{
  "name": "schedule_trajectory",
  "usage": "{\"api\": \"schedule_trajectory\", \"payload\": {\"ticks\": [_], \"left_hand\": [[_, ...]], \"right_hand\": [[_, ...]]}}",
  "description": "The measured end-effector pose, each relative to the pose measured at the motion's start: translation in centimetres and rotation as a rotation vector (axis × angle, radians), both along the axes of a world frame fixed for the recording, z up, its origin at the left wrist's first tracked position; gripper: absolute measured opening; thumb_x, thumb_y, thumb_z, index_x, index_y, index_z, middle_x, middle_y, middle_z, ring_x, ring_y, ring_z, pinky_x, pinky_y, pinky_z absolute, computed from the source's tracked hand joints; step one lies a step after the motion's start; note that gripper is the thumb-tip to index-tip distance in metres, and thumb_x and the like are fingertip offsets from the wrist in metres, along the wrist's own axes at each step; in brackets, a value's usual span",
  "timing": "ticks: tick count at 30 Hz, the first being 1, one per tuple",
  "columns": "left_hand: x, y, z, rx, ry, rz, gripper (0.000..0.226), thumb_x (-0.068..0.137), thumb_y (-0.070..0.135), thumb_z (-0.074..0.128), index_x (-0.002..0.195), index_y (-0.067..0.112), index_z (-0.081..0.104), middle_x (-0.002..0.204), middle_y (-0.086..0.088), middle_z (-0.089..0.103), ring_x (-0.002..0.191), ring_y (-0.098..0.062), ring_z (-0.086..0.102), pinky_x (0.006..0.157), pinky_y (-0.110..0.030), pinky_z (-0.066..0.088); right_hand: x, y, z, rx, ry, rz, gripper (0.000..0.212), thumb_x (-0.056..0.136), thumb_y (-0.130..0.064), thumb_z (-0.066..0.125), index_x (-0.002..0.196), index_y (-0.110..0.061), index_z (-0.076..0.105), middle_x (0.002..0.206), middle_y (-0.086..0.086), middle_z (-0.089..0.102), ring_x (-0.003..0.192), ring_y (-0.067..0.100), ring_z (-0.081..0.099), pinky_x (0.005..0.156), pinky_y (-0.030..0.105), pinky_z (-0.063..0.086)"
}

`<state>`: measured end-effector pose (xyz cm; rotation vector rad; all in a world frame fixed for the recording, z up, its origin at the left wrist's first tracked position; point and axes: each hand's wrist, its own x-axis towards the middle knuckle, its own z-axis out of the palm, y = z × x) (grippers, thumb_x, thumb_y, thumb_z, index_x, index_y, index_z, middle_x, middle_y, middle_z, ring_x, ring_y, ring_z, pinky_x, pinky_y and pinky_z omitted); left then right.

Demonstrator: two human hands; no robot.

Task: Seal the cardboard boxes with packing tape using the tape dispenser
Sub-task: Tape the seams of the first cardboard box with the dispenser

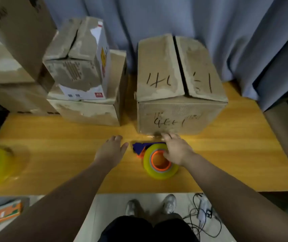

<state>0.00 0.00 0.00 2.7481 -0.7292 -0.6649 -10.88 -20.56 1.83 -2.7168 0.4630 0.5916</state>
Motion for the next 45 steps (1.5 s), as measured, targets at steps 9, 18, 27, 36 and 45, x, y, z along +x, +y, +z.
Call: {"api": "schedule_trajectory", "payload": {"ticks": [9, 18, 27, 36, 45], "left_hand": [[0.4, 1.1, -2.4, -0.046, 0.234, 0.127, 0.044, 0.101, 0.044, 0.034, 0.12, 0.009, 0.052, 0.105, -0.01, 0.06, 0.092, -0.027, 0.058, 0.079, -0.04, 0.048], [0.1, -0.8, 5.7, -0.554, 0.469, 0.247, 0.043, 0.1, 0.041, 0.034, 0.087, 0.009, 0.061, 0.082, -0.009, 0.067, 0.072, -0.02, 0.063, 0.067, -0.031, 0.051], [1.0, -4.4, 20.4, -1.005, 0.479, 0.083, 0.057, 0.086, 0.06, 0.045, 0.091, 0.004, 0.058, 0.074, -0.008, 0.059, 0.062, -0.016, 0.06, 0.06, -0.029, 0.05], [1.4, -8.9, 26.6, -0.985, 0.652, -0.046, 0.028, 0.089, 0.036, 0.058, 0.087, 0.009, 0.065, 0.078, -0.007, 0.07, 0.066, -0.012, 0.065, 0.063, -0.019, 0.055], [2.7, -14.3, 29.5, -0.869, 0.407, -0.007, 0.02, 0.093, 0.009, 0.059, 0.073, 0.006, 0.06, 0.056, -0.001, 0.061, 0.042, -0.001, 0.056, 0.043, -0.011, 0.045]], "right_hand": [[3.3, 1.3, -4.6, -0.11, 0.171, 0.113, 0.053, 0.088, -0.013, 0.058, 0.138, -0.018, 0.04, 0.136, 0.01, 0.049, 0.127, 0.029, 0.041, 0.093, 0.036, 0.043], [-0.4, 0.7, 2.8, 0.28, -0.262, -0.016, 0.063, 0.075, -0.003, 0.071, 0.13, -0.019, 0.043, 0.11, 0.002, 0.058, 0.095, 0.022, 0.058, 0.068, 0.025, 0.037], [0.1, -0.7, 13.2, 0.2, -0.961, -0.087, 0.062, 0.065, -0.029, 0.06, 0.125, -0.017, 0.058, 0.11, -0.008, 0.052, 0.106, 0.016, 0.054, 0.09, 0.019, 0.04], [1.1, -4.7, 19.3, 0.1, -1.24, -0.226, 0.066, 0.06, -0.016, 0.065, 0.125, -0.011, 0.058, 0.11, -0.003, 0.052, 0.105, 0.023, 0.056, 0.091, 0.036, 0.048], [2.0, -9.9, 19.8, 0.118, -1.044, -0.189, 0.064, 0.062, -0.012, 0.078, 0.12, -0.014, 0.052, 0.107, -0.007, 0.045, 0.104, 0.016, 0.05, 0.083, 0.021, 0.038]]}}
